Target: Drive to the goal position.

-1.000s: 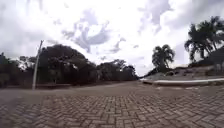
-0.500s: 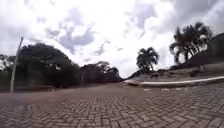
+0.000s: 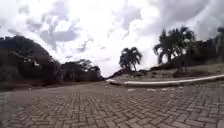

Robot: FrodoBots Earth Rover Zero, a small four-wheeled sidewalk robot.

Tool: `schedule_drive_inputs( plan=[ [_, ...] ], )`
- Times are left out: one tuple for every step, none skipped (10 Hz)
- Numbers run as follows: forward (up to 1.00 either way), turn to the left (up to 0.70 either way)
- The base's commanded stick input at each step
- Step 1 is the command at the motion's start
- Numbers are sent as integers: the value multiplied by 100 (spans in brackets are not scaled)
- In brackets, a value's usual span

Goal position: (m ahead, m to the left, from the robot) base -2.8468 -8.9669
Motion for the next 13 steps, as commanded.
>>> schedule_drive_inputs(
  plan=[
    [85, -27],
    [85, -27],
    [85, -27],
    [85, -27],
    [85, -27],
    [85, -27],
    [85, -27],
    [85, -27],
    [85, -27],
    [85, -27],
    [85, -27],
    [85, -27],
    [85, -27]
  ],
)
